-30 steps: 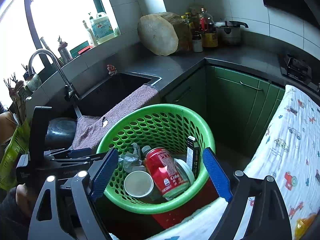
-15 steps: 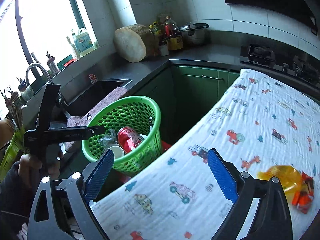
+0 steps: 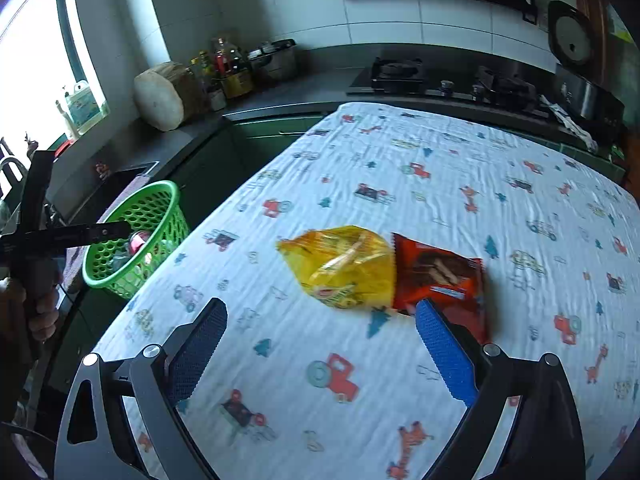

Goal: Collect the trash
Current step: 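Reach the right tool to the red-orange snack packet and grasp it, then grasp the yellow snack bag with the left tool while the right tool lifts the packet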

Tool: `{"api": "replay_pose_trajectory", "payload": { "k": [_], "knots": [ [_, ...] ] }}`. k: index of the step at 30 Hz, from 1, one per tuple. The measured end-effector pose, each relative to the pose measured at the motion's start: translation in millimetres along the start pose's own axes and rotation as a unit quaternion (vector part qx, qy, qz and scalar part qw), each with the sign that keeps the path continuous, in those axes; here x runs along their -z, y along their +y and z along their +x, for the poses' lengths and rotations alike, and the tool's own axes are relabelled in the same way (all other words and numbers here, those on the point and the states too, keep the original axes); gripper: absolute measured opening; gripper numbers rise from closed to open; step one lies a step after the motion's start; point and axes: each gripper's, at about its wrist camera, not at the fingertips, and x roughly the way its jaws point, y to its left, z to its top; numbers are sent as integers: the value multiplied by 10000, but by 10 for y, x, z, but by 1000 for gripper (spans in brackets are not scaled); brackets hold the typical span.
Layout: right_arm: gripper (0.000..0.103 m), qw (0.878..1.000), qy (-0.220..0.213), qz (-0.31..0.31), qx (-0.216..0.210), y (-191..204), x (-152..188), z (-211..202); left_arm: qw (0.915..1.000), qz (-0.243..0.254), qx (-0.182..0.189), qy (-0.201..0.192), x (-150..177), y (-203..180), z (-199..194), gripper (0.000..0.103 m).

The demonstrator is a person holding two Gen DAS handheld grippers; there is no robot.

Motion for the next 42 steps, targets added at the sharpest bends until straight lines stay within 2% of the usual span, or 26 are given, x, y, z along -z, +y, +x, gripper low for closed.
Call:
{"api": "replay_pose_trajectory", "payload": {
  "k": [4, 8, 21, 23, 33, 38, 42],
  "knots": [
    [92, 9995, 105, 44, 288, -334, 40, 21, 9995, 235, 188, 44, -15, -327, 50, 87],
    [92, 9991, 247, -18, 358, -531, 56, 135, 9985, 411, 342, 112, -27, -591, 116, 87],
    [91, 9959, 658, -356, 510, -773, 19, 718, 9915, 1007, 739, 356, -6, -1185, 311, 87],
    [81, 9958, 672, -373, 491, -784, 20, 745, 9894, 1129, 822, 387, 2, -1276, 336, 88],
    [57, 9967, 595, -240, 506, -830, 74, 623, 9768, 1663, 1221, 567, 82, -1743, 546, 87],
    [55, 9972, 548, -93, 493, -871, 150, 490, 9685, 2011, 1350, 583, 111, -1978, 675, 90],
    [55, 9977, 487, 19, 480, -900, 197, 369, 9620, 2365, 1282, 470, 110, -2141, 749, 92]
  ]
}}
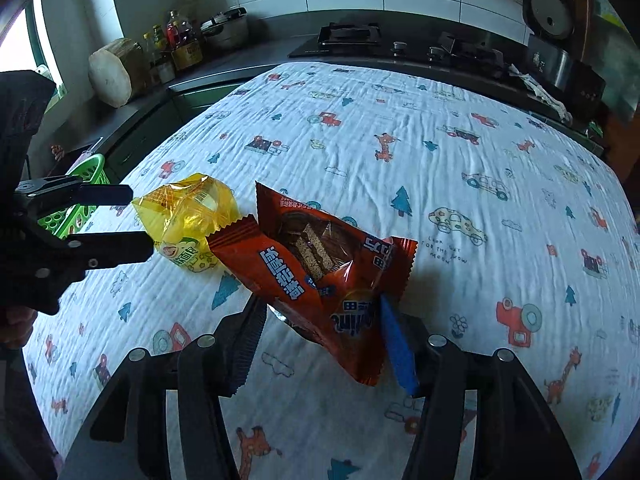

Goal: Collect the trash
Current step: 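Grasp the yellow snack bag with the left tool while the right tool lifts the packet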

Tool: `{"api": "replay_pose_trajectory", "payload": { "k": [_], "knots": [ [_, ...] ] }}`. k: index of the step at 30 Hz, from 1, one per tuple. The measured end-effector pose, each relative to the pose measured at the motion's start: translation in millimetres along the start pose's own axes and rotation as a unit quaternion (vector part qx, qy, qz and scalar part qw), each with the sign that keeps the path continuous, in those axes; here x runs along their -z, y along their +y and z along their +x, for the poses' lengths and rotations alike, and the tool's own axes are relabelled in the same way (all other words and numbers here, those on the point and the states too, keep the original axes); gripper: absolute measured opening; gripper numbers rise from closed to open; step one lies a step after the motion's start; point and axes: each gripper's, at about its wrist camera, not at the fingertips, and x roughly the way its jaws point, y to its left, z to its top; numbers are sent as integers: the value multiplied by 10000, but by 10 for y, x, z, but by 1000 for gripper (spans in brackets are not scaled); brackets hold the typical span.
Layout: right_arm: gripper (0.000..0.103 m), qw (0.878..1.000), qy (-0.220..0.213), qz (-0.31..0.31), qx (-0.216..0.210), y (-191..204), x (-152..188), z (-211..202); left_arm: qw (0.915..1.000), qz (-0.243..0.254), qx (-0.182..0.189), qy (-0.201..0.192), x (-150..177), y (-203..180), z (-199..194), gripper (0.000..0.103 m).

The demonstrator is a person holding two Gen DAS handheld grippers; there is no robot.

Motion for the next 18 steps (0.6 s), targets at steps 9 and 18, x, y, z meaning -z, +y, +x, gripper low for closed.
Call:
{"api": "replay_pose_trajectory", "payload": {
  "k": [9, 18],
  "knots": [
    [55, 9998, -24, 180, 53, -41, 134, -151, 9992, 21, 376, -90, -99, -29, 195, 83],
    [55, 9997, -43, 238, 60, -14, 184, -193, 9992, 35, 404, -26, -67, -46, 272, 64]
  ]
}}
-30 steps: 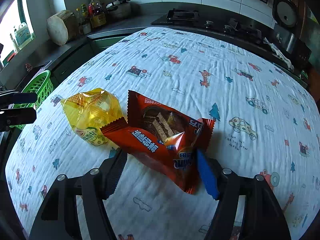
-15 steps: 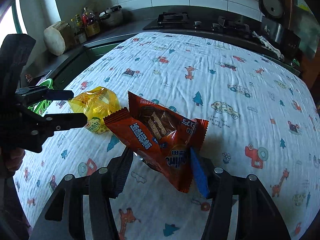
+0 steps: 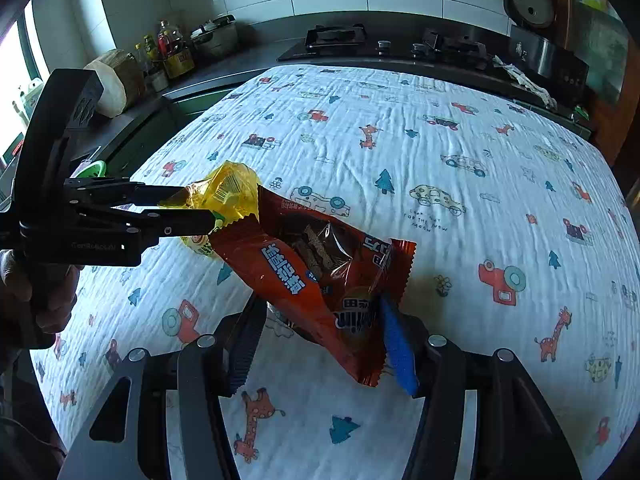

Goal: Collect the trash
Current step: 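Grasp the yellow snack bag with the left tool while the right tool lifts the packet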

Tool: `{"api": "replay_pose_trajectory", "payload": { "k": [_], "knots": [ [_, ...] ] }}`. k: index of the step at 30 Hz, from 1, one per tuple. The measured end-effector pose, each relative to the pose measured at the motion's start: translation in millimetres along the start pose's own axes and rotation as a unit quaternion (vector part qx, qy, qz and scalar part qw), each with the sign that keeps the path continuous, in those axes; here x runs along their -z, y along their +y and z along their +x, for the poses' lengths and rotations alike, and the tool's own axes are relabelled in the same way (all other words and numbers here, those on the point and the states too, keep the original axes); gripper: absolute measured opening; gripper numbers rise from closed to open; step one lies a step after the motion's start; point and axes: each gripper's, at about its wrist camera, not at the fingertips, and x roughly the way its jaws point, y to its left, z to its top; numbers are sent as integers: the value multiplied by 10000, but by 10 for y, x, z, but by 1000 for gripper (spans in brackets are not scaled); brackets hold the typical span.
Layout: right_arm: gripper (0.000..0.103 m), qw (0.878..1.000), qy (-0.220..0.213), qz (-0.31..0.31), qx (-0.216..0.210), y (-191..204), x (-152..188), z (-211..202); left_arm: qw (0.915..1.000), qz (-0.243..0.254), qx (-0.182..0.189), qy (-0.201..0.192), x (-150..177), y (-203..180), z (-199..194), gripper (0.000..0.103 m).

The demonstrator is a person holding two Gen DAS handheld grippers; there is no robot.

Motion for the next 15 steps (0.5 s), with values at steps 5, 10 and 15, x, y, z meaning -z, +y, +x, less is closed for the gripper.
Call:
{"api": "replay_pose_trajectory", "payload": {
  "k": [5, 10, 15],
  "knots": [
    [55, 10000, -29, 0, -16, 32, 28, -40, 9999, -49, 52, -109, -70, 35, -24, 79],
    [55, 10000, -54, 23, 11, 50, 49, -85, 9999, 23, 119, 54, -133, 30, 99, 82],
    [55, 9999, -60, 80, 73, 31, 65, -105, 9996, 201, 185, 50, -137, -7, 172, 67]
  ]
}}
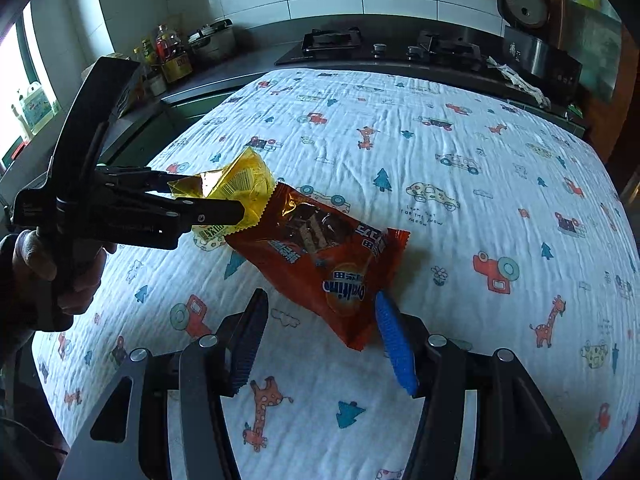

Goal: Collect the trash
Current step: 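Grasp the yellow snack bag with the left tool while the right tool lifts the packet, then drop the yellow bag into the green basket with the left tool while the right tool drops the packet in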

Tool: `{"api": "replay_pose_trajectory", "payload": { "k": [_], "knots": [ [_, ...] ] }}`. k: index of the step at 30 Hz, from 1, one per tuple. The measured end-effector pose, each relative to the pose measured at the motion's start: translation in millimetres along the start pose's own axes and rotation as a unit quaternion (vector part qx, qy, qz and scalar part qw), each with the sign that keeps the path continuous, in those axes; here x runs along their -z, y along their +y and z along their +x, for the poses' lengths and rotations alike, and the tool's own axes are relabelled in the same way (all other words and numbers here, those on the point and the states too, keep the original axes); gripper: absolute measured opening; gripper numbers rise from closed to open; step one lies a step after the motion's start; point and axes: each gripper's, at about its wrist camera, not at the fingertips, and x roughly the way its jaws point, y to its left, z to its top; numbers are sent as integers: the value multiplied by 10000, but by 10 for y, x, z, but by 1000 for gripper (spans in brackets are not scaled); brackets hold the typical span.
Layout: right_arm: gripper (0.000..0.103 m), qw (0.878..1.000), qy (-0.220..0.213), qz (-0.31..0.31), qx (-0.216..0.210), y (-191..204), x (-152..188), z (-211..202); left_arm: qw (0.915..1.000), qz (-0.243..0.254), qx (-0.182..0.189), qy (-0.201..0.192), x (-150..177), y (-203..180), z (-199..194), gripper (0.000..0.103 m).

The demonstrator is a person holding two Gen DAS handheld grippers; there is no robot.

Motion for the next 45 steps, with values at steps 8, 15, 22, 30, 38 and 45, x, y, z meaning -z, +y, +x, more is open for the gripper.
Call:
{"api": "replay_pose_trajectory", "payload": {
  "k": [8, 15, 22, 30, 38, 45],
  "knots": [
    [60, 9999, 45, -112, 3, 13, -76, 42, 9998, 196, 18, -2, 18, -92, -63, 29],
    [81, 9970, 118, -743, 156, 79, -268, 129, 9999, -76, -93, -67, 59, 31, -198, 17],
    [86, 9938, 591, -927, -183, 40, -366, 493, 9986, -371, -197, -307, 118, 179, -512, 17],
    [63, 9932, 639, -832, -512, 147, -289, 506, 9923, -891, -458, -725, 298, 510, -1102, 17],
    [53, 9891, 413, -1109, -876, 616, -257, 324, 9775, -1506, -1065, -1023, 715, 1027, -1702, 17],
    [53, 9819, 223, -1426, -1223, 1196, -330, 231, 9550, -2182, -1659, -1131, 1230, 1605, -2167, 17]
  ]
}}
